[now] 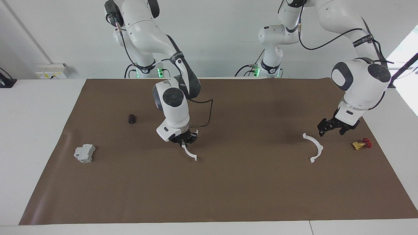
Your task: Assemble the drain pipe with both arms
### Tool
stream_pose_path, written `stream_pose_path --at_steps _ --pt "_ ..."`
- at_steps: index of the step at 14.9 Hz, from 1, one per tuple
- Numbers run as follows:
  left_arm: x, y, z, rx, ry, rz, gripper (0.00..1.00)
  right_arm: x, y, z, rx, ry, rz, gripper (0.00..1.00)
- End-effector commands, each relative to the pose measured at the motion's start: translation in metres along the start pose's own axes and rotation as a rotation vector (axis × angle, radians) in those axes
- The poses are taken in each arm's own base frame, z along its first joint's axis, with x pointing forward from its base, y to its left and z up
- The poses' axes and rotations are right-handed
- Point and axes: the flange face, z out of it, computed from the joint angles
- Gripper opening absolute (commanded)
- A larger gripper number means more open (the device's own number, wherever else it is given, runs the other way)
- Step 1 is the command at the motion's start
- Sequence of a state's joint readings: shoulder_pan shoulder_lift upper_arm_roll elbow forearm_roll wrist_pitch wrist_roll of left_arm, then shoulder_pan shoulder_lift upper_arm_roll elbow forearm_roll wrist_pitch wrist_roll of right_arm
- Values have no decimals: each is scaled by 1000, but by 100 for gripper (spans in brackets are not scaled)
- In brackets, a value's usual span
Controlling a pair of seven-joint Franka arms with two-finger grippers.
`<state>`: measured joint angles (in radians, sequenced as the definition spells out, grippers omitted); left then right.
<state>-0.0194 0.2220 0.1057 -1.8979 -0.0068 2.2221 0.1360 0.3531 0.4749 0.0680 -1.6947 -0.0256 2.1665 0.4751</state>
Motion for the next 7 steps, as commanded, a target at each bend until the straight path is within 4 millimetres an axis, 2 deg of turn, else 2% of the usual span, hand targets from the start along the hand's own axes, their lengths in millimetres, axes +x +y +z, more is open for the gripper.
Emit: stream_pose_path --at_steps 1,5,7 --pt "-2 -11 25 7 23 32 100 -8 4 -3 -8 9 -117 5" --pt "0 -10 62 10 7 46 100 -11 4 2 0 23 -133 5" --pt "0 -7 68 11 4 52 98 -16 4 7 3 29 -134 5"
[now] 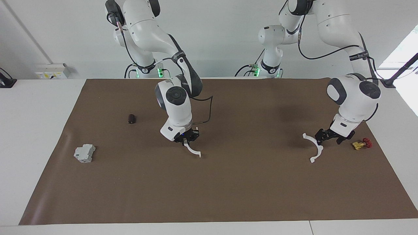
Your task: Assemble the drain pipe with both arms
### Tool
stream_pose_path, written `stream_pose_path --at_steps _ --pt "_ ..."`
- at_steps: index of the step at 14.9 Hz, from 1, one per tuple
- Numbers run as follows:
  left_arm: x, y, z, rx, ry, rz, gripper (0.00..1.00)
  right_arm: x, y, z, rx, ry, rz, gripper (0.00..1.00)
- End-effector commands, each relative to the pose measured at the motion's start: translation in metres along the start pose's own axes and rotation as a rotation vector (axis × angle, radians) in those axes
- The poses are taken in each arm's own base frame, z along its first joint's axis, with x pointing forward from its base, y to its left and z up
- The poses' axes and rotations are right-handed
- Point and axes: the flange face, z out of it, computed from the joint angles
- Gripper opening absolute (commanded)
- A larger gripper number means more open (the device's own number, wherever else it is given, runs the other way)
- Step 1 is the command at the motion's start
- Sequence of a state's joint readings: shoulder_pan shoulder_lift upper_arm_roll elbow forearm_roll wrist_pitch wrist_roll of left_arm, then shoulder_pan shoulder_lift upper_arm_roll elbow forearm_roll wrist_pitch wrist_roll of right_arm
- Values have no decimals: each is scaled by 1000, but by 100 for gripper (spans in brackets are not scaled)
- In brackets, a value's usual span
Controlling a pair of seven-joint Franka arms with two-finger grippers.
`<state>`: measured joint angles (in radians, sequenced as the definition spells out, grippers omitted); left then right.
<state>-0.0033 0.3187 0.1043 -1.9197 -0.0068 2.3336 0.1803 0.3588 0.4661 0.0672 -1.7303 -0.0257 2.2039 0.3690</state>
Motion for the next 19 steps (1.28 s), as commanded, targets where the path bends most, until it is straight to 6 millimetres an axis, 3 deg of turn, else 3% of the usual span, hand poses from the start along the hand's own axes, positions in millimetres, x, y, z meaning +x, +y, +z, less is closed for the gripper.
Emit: stream_pose_path --at_steps 1,5,6,7,9,10,11,12,13,15,16,19 --pt "-5 3 14 -1 4 21 98 -10 5 1 2 26 -19 5" --pt "-12 6 33 -1 -4 23 93 -9 5 10 4 23 -9 5" --pt "-12 7 33 -1 -4 21 85 -8 4 10 7 30 -9 5" --pt "-12 7 33 -1 -4 18 74 -8 3 10 7 31 -9 5" --pt "-13 7 34 -3 -12 12 30 -8 3 10 8 32 -3 5" --pt "-13 7 33 -3 -12 9 19 -8 4 11 7 31 3 9" --pt "-13 7 32 -4 -15 9 0 -8 5 12 7 31 5 11" --pt "-13 7 33 -5 -16 2 0 -8 4 11 7 32 5 17" --pt "-13 8 32 -5 -16 -21 0 -8 4 11 7 34 4 38" --pt "-13 9 28 -4 -16 -54 0 -8 4 10 8 34 5 88" --pt "-11 10 25 -5 -11 -56 0 -6 5 7 7 32 6 100" --pt "-7 26 2 -10 -7 -28 0 7 10 -26 0 32 17 100"
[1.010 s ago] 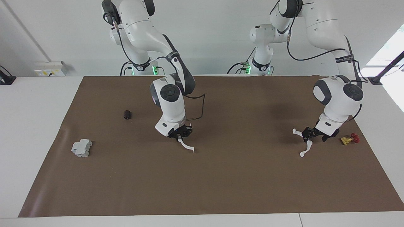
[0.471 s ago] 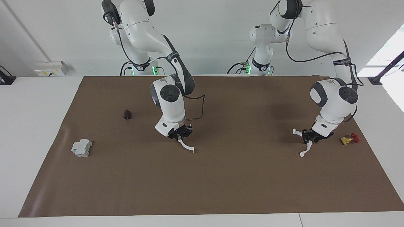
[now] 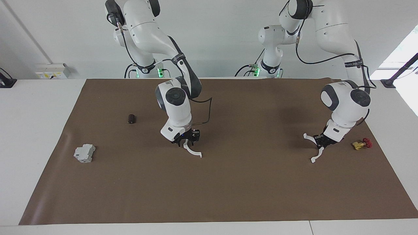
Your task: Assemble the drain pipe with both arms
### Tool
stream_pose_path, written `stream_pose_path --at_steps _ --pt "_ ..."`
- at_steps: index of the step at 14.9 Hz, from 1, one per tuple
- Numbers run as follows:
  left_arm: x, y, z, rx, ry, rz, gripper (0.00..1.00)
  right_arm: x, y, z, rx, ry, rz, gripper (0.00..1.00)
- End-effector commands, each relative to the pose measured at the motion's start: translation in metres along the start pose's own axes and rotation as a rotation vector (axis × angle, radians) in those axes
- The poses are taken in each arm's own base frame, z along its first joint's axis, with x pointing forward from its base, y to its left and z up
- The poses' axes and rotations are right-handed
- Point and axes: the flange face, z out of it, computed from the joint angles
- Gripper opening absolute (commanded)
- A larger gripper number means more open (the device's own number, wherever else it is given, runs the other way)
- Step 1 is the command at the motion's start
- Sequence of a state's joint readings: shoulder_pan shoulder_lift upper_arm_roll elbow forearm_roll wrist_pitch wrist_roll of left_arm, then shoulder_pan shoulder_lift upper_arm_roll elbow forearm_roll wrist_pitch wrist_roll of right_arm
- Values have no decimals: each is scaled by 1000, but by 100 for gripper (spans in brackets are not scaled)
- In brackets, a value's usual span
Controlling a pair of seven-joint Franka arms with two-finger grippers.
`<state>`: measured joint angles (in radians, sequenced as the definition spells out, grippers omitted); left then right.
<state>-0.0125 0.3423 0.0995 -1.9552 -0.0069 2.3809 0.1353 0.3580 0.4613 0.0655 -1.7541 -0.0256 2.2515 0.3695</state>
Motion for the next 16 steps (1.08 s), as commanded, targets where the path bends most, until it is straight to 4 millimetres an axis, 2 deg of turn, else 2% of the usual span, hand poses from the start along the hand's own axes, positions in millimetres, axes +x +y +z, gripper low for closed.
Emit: stream_pose_path --at_steps 1,3,5,6,8,11,13,14,16 --pt "0 17 -31 -10 -3 2 0 13 16 -49 -17 -1 21 100" --pt "12 37 -61 -15 -20 14 0 13 39 -105 -16 26 50 100" --pt "27 65 -82 -14 -30 -8 0 7 74 -153 -26 21 94 100" --pt "32 84 -90 7 -19 -15 0 3 92 -179 -34 1 104 100" --pt "33 127 -93 68 -1 -30 0 -5 126 -224 -43 -51 102 100" --pt "32 198 -106 53 38 -77 0 -41 175 -293 -44 -63 116 100" --pt "30 252 -106 39 54 -132 0 -63 201 -317 -47 -89 138 100" --pt "32 272 -106 36 60 -158 0 -71 203 -320 -47 -106 125 100" --pt "32 323 -99 39 54 -195 0 -87 205 -326 -55 -111 94 100"
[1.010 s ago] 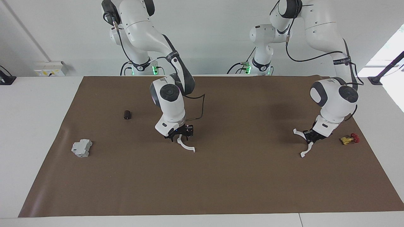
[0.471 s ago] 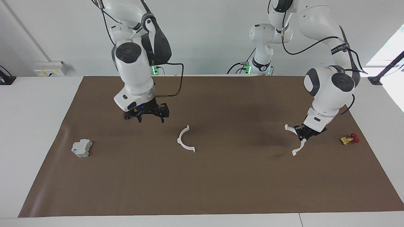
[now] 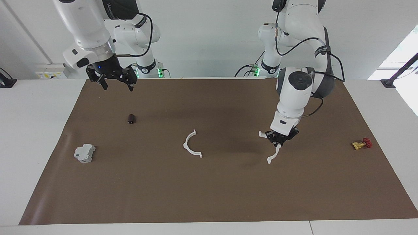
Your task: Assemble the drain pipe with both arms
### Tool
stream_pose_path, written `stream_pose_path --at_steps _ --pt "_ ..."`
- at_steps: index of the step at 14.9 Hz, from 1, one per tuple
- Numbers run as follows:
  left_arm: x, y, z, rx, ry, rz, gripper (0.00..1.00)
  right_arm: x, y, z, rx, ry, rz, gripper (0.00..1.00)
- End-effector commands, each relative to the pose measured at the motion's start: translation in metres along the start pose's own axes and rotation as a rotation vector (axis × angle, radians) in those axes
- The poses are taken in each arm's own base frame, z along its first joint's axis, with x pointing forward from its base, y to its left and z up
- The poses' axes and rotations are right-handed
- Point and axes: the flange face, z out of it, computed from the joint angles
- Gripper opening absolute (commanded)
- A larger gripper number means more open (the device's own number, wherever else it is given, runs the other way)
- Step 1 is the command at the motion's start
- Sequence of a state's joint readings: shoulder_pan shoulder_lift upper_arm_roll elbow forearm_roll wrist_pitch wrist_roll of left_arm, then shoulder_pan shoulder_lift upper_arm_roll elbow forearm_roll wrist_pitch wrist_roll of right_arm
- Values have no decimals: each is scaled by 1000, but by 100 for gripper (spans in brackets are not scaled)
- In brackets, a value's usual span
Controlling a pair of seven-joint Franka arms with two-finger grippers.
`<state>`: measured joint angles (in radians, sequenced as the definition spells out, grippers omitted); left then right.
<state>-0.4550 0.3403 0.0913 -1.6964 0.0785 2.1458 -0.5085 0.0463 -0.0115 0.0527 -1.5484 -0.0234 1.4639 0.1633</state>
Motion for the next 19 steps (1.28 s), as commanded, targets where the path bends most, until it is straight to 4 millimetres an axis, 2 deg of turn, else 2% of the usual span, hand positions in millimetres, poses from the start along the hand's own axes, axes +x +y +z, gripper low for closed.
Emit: stream_pose_path --at_steps 1,3,5,8,10,13,15,16,19 --pt "1 59 14 30 -3 -57 0 -18 3 9 -3 -8 -37 100" --pt "-7 92 23 27 2 -92 0 -15 10 22 -7 -25 -30 100" --pt "-24 127 40 30 -1 -105 0 -9 12 23 -5 -19 -30 100" --pt "-39 146 41 9 -15 -135 0 0 19 23 1 15 -50 100" --pt "-53 164 52 8 -29 -142 0 5 34 24 2 17 -24 100" --pt "-82 195 74 31 -37 -157 0 8 34 25 4 20 -49 100" --pt "-93 206 73 31 -36 -145 0 9 37 24 6 26 -78 100" --pt "-100 211 72 30 -34 -135 0 11 45 23 9 36 -66 100" --pt "-110 216 77 28 -22 -124 0 14 51 23 9 55 -84 100"
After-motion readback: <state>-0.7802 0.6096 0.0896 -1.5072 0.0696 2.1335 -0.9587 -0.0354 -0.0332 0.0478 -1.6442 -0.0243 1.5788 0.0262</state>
